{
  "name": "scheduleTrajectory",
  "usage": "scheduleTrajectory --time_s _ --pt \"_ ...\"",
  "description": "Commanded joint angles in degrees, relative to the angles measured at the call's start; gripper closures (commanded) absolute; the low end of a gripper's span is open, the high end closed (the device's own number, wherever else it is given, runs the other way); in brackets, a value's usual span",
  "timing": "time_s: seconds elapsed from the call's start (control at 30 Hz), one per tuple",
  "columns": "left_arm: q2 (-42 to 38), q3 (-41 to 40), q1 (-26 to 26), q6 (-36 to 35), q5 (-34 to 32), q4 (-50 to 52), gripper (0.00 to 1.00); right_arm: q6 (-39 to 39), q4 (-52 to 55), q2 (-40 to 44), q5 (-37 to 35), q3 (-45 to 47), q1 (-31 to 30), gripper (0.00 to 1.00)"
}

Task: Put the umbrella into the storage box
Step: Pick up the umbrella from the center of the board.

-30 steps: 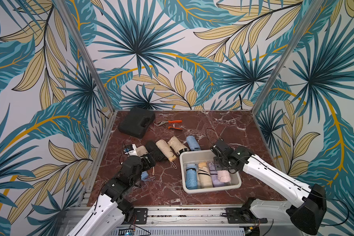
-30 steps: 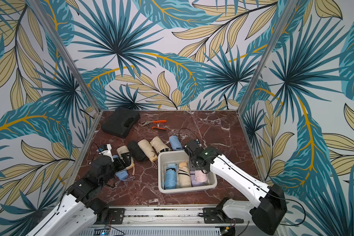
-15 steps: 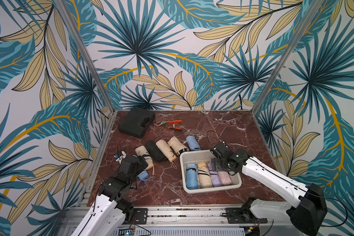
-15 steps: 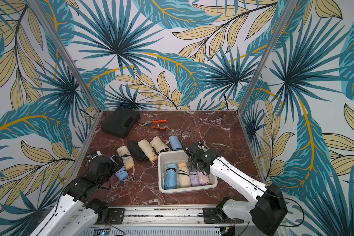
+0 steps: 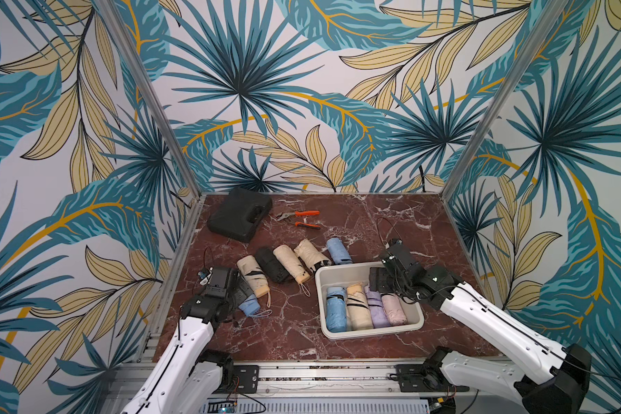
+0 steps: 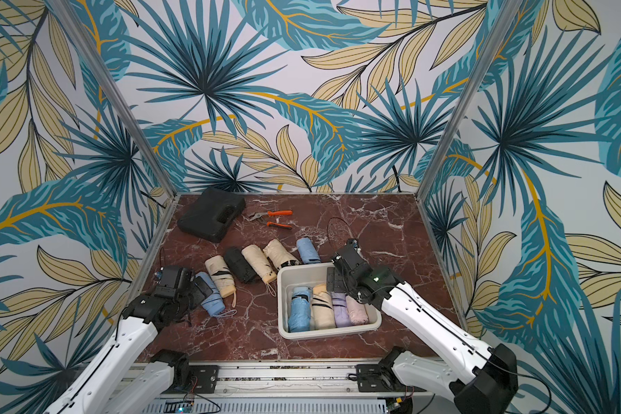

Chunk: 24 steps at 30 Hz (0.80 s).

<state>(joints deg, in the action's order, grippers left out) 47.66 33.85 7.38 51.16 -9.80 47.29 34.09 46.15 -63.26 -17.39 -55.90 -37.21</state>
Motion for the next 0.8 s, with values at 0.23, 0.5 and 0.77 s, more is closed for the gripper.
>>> scheduleTrajectory --time_s 0.23,0.5,0.77 --pt "11.3 3.8 -8.4 -15.0 8.9 -10.9 0.0 0.2 -8.6 -0.2 3.7 1.0 0.1 0.08" --pt "27.1 10.4 -13.9 -23.6 16.5 -15.4 0.0 -0.2 -10.0 0.1 3.9 1.5 0.1 0.08" --pt "30.4 9.1 -14.7 -17.5 12.6 -12.9 0.09 1.0 -12.5 0.0 5.1 2.8 0.1 0.08"
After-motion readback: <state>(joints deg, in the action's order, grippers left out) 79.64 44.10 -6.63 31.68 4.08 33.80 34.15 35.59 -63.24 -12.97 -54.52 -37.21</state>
